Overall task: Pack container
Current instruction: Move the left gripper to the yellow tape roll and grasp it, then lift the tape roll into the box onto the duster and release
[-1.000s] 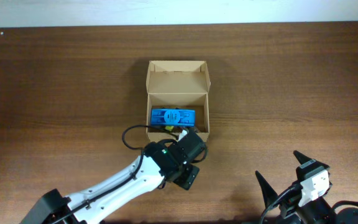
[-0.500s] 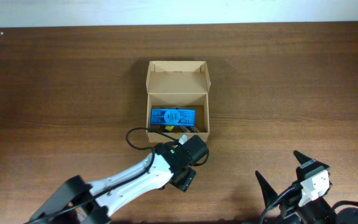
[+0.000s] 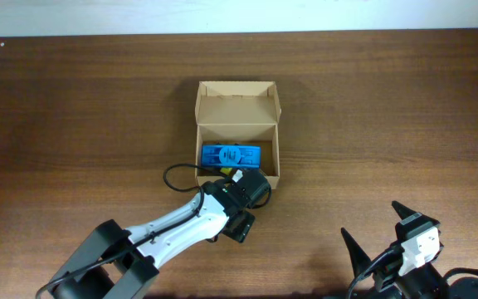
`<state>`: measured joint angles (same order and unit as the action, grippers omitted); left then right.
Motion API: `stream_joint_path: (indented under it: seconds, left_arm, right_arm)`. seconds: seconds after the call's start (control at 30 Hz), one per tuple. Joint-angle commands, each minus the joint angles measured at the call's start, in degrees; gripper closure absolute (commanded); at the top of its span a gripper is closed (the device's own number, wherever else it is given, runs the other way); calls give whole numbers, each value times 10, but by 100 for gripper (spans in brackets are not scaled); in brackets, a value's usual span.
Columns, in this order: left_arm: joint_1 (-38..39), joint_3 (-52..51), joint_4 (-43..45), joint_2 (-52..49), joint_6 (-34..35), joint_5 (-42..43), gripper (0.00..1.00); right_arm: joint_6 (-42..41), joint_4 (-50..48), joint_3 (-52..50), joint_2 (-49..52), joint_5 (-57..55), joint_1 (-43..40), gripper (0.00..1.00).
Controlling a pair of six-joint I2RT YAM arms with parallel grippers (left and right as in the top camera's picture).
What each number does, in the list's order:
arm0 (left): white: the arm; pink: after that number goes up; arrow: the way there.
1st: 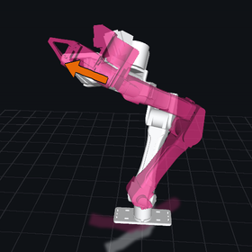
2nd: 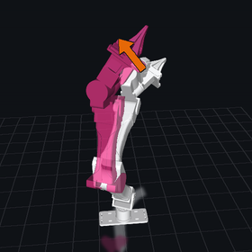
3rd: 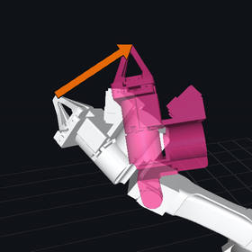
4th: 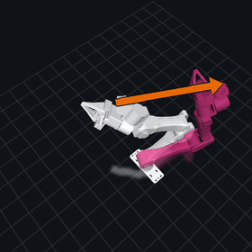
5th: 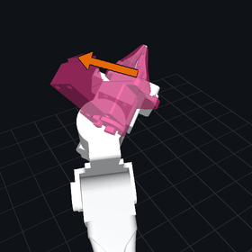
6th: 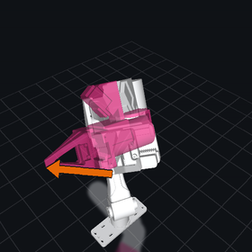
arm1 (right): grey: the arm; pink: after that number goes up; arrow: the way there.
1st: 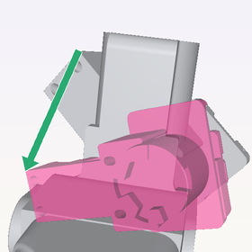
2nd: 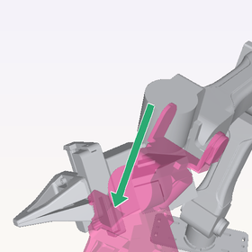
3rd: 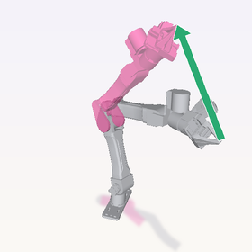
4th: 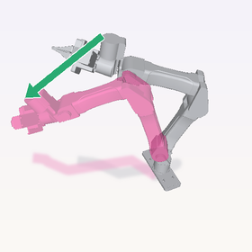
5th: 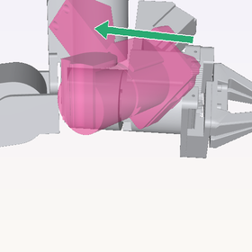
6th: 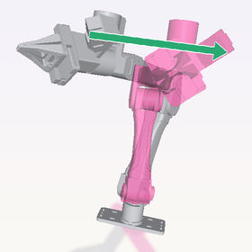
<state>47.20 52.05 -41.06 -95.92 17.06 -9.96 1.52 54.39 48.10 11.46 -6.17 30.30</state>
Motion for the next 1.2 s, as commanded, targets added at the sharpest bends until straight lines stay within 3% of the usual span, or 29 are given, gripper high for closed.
stream_joint_path:
  seconds: [0.0,0.17,0.27,0.33,0.53,0.7,0.93,1.17]
  left_arm:
    - [-3,-5,4,-9,-9,5,18]
    - [-2,-5,24,-30,-9,32,23]
    - [-2,-5,31,-35,-9,38,38]
    - [-2,-5,32,-35,-9,45,61]
    - [-2,-5,31,2,2,69,83]
    - [4,-5,29,48,3,79,84]
    - [28,3,32,82,106,78,91]
    - [50,72,34,136,106,61,91]
  right_arm:
    - [-5,-2,0,-3,-5,-3,1]
    - [-5,-2,0,-3,-5,-3,1]
    - [-5,-2,0,-3,-5,-3,1]
    - [-5,-2,0,-3,-5,-3,1]
    - [-5,-2,0,-3,-5,-3,1]
    - [-5,-2,0,-3,-5,-3,1]
    - [-5,-2,0,-3,-5,-3,1]
    - [-5,-2,0,-3,-5,-3,1]
